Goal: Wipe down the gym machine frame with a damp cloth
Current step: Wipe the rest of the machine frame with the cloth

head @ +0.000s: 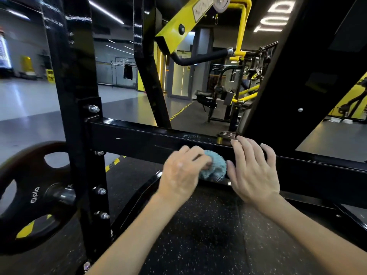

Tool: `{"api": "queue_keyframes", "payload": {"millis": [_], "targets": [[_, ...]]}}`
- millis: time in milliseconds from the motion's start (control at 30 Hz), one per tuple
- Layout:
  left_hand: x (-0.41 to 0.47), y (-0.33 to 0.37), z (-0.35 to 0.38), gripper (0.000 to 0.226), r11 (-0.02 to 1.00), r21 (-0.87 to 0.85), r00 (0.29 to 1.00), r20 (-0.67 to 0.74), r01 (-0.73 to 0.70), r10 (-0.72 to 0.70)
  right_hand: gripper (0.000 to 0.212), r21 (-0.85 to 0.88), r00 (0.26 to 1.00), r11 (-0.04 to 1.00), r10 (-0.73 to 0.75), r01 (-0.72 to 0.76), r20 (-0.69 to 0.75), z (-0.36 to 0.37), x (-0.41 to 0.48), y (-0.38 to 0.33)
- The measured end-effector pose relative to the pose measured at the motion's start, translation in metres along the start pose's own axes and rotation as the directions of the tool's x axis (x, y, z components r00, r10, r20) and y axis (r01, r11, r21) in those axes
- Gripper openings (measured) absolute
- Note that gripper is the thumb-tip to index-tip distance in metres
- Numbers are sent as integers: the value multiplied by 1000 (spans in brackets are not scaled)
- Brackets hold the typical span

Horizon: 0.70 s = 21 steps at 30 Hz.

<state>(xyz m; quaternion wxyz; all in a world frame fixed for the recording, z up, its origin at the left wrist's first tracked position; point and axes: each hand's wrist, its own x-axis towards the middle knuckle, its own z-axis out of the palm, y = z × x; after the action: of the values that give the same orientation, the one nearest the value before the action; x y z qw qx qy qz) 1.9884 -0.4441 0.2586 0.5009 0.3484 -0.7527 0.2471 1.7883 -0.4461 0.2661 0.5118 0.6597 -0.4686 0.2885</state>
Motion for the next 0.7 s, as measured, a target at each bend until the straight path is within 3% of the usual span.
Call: {"api": "queue_keyframes", "payload": {"millis": [100,300,467,567,700], "targets": [[-3,-12,-4,25,999,-13,999,15,30,-30,48,6,1000,1000,-7,7,-3,1,-2,2],[-24,-79,-44,20,964,92,968,-58,248,-243,47,19,1000,1000,5,-5,-23,5,-1,1],[-7,-32,-18,18,996,3,996,-29,86,-86,46,17,1000,1000,11,-11,-9,3,-1,0],[-2,-24,-14,6,998,-49,998,-27,51,-52,47,24,1000,1000,17,-17,2,1,0,0],[-26,-77,-36,21,979,64,981,-24,194,-193,47,33,1000,999,17,-18,2,2,0,0]]}}
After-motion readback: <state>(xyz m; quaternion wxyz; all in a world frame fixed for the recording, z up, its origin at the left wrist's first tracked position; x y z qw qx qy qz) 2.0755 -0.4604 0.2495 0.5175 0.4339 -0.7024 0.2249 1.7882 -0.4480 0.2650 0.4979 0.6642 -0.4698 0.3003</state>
